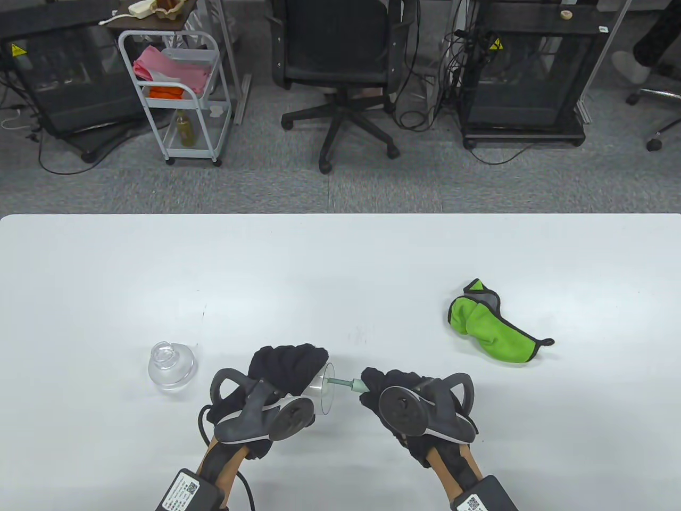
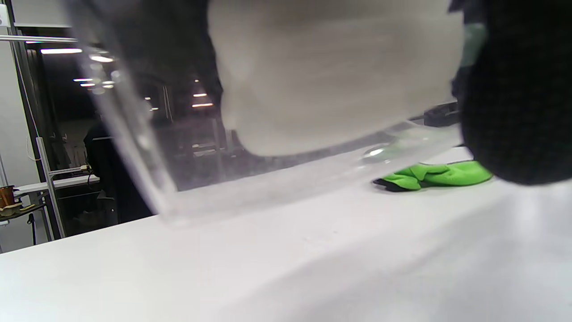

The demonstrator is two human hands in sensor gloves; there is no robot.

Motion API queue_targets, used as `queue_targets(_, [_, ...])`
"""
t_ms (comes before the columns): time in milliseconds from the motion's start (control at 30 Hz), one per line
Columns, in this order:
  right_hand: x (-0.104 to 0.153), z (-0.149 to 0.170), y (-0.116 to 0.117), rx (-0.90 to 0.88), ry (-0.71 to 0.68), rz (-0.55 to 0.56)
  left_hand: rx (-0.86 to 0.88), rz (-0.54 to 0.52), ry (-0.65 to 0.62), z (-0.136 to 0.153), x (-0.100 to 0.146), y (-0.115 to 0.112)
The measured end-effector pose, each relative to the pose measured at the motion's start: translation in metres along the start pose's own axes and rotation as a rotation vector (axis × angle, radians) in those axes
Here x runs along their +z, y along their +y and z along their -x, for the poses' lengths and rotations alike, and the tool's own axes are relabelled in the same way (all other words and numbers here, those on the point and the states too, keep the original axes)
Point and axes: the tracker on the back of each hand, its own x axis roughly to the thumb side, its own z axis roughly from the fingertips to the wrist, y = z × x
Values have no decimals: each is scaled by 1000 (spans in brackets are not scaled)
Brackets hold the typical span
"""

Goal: Brush the shaker cup with the cup brush

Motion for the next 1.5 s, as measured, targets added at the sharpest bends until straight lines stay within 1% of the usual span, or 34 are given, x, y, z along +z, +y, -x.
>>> queue_targets(167, [-1,0,3,-15,-35,-96,-19,4,0,3,3,-2])
queue_targets(267, [1,1,3,-75,-55,-140,-50,15,-5,2,3,-6])
queue_targets(333, [4,2,0,-114,-62,-127,-81,23,-3,3,3,-7])
queue_targets(400, [6,4,-3,-113,-63,-108,-45,29,-5,4,3,-10])
queue_targets(467, [6,6,-6,-119,-26,-50,-55,44,-8,3,2,-12])
queue_targets(600, [4,7,-5,-32,0,-40,-56,44,-19,-2,2,-12])
queue_targets(833, [-1,10,3,-82,10,-102,-48,2,6,0,3,-4])
queue_targets(933, [-1,7,5,-76,-9,-144,-61,3,7,-1,4,-4])
queue_targets(1067, [2,5,3,-139,-42,-189,-74,-3,9,-1,4,-3])
queue_targets(1100, [3,4,2,-161,-51,-185,-78,1,12,0,4,-3])
queue_targets(1133, [4,2,0,-174,-56,-157,-80,2,12,1,4,-4])
queue_targets(1200, [5,1,-3,-117,-68,-132,-67,9,10,1,4,-4])
queue_targets(1300, [3,1,-5,-154,-47,-102,-76,17,-6,-3,4,-4])
queue_targets(1333, [3,2,-5,-139,-37,-95,-86,27,-17,-5,4,-4])
queue_targets(1400, [2,1,-4,-80,-32,-73,-103,14,-30,-10,3,-3])
queue_targets(1500, [-2,-3,0,-35,-25,-90,-97,8,-38,-14,1,-1])
